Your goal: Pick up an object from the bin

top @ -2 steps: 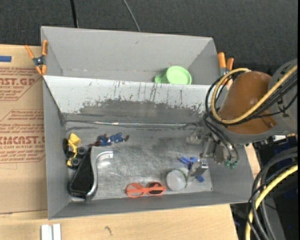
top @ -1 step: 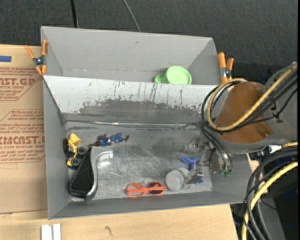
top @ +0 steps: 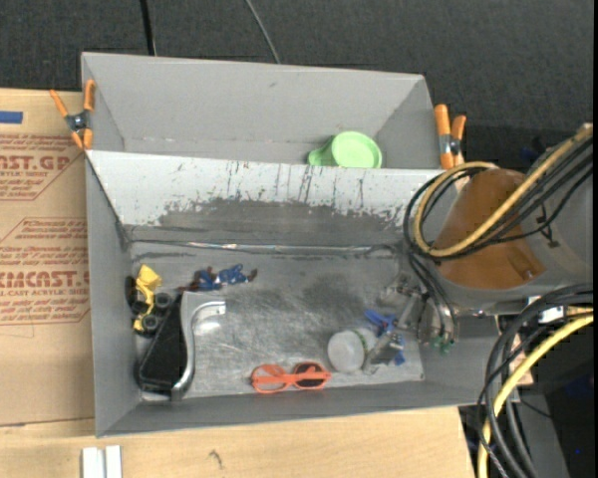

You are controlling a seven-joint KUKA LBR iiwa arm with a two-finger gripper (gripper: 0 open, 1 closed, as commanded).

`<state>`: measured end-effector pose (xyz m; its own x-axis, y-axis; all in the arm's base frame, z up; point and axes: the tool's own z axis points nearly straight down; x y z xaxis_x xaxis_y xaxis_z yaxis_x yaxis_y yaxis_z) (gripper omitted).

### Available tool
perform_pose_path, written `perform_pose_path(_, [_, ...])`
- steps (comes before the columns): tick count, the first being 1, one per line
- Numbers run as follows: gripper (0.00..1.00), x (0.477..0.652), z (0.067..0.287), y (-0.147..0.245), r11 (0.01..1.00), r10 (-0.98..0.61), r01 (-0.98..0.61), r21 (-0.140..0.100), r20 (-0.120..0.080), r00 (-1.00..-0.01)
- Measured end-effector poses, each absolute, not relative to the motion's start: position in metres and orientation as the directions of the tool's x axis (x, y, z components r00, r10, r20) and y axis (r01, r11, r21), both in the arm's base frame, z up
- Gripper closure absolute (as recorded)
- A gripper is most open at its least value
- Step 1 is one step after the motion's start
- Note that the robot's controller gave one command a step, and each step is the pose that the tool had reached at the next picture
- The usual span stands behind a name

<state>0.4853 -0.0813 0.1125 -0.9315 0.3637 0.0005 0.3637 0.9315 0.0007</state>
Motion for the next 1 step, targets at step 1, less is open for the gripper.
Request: perform_pose_path(1, [0.00, 0.4925, 0.0730, -0.1221, 0.972, 0.236, 0.236, 0.000, 0.000, -0.972])
